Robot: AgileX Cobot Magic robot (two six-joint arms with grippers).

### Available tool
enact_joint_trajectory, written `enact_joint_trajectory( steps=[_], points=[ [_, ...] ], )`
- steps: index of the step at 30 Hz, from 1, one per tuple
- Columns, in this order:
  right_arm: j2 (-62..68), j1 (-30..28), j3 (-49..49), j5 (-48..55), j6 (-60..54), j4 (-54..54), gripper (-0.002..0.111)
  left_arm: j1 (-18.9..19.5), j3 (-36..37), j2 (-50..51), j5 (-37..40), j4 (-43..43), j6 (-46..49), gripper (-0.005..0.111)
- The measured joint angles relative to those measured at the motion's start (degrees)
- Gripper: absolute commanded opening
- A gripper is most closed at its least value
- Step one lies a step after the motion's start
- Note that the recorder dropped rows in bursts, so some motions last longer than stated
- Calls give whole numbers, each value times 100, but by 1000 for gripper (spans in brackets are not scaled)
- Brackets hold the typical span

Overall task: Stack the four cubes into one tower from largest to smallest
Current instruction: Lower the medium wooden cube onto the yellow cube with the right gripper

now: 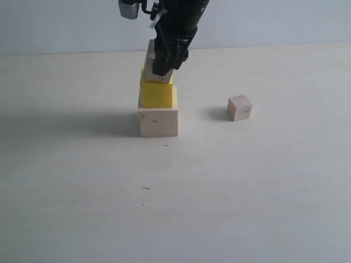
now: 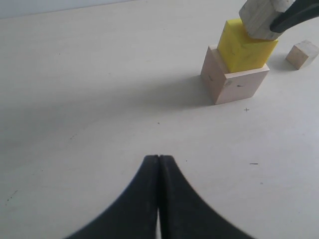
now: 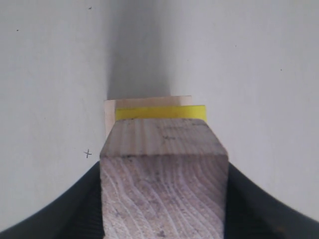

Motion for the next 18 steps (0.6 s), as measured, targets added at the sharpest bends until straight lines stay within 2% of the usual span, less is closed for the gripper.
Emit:
enact_joint_trajectory(
  steps=[9, 18],
  points=[
    [0, 0, 0, -34, 0, 0, 44, 0, 0, 0, 0, 0, 0, 0],
    [0, 0, 0, -55, 0, 0, 64, 0, 0, 0, 0, 0, 0, 0]
  ],
)
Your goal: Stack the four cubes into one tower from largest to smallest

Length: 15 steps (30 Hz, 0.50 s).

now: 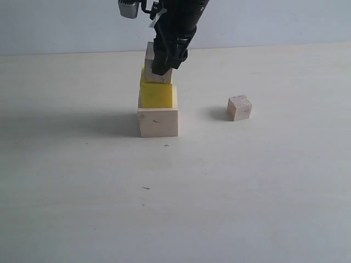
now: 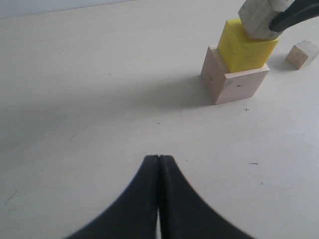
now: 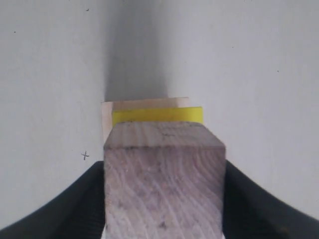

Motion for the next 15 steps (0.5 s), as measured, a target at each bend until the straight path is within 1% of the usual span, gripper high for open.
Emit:
enact_joint_trajectory(
  steps=[2, 15],
  points=[
    [0, 0, 0, -65, 0, 11, 68, 0, 0, 0, 0, 0, 0, 0],
    [0, 0, 0, -126, 34, 146, 68, 0, 0, 0, 0, 0, 0, 0]
  ],
)
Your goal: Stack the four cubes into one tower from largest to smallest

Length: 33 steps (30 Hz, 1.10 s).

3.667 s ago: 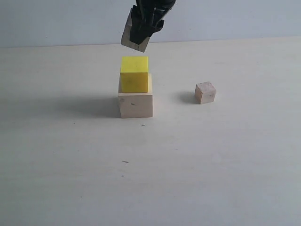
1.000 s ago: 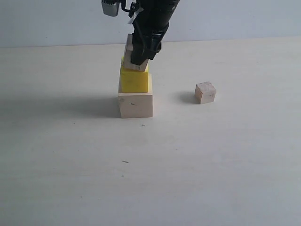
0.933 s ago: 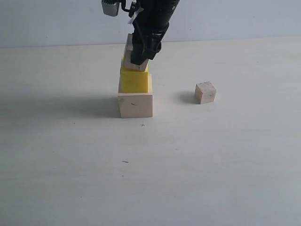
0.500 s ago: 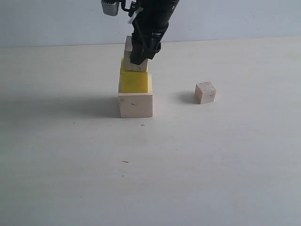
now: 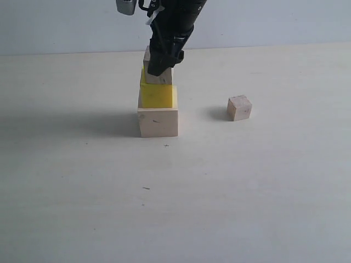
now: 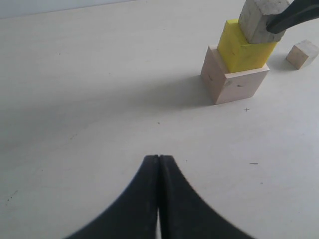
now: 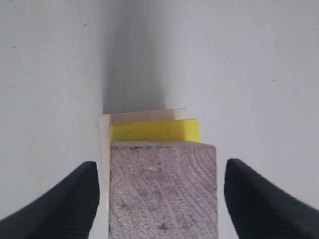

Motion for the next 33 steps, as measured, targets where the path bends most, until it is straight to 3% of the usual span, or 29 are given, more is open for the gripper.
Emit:
enact_joint_trajectory(
  steps=[4, 15, 33],
  points=[
    [0, 0, 0, 0, 65, 0, 65, 0, 0, 0, 0, 0, 0, 0],
    [0, 0, 0, 0, 89, 0, 33, 0, 0, 0, 0, 0, 0, 0],
    [0, 0, 0, 0, 79, 23, 31, 0, 0, 0, 0, 0, 0, 0]
  ],
)
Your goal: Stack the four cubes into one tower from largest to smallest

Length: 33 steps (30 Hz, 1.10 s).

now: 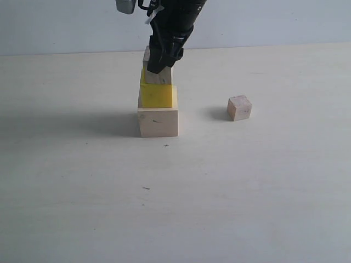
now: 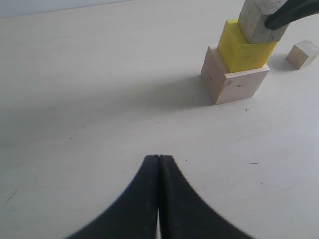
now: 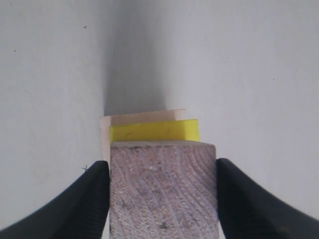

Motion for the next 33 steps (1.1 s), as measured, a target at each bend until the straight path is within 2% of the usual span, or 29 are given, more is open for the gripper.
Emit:
enact_joint_trajectory(
  steps=[2, 8, 33],
  points=[
    [0, 0, 0, 0, -27, 0, 27, 0, 0, 0, 0, 0, 0, 0],
    [0, 0, 0, 0, -55, 0, 0, 0, 0, 0, 0, 0, 0, 0],
    [-155, 0, -11, 12, -225, -47, 0, 0, 0, 0, 0, 0, 0, 0]
  ],
)
